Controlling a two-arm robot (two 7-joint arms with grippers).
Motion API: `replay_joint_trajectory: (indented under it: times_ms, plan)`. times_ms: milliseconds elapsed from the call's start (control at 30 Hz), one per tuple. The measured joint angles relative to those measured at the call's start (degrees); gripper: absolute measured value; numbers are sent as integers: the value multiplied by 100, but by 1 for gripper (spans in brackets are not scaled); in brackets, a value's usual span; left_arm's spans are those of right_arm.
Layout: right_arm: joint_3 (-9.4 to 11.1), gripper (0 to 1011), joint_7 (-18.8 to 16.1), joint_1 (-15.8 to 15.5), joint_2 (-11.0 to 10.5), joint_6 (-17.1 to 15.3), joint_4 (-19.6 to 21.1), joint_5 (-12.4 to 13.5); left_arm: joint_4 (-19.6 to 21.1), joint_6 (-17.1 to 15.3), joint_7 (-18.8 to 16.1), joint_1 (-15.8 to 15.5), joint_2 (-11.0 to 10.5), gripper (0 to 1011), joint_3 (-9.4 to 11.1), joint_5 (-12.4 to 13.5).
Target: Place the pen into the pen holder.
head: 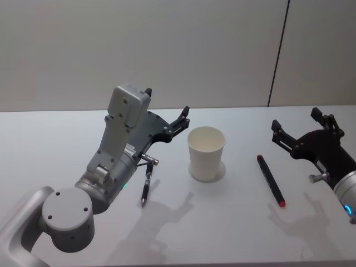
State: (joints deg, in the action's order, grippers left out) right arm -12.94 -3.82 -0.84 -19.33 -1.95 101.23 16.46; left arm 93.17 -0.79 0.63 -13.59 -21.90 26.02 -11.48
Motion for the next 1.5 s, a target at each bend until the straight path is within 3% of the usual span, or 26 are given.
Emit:
replay_joint_trajectory:
  times_ms: [1167,1500]
  plan:
    - [-6,1002,11,-12,5,-14,27,-14,0,0,0,0,0,1004,0,0]
    - [-100,1002,319,-121,95,-362,293,-263,0,0,-1,0,0,1004,0,0]
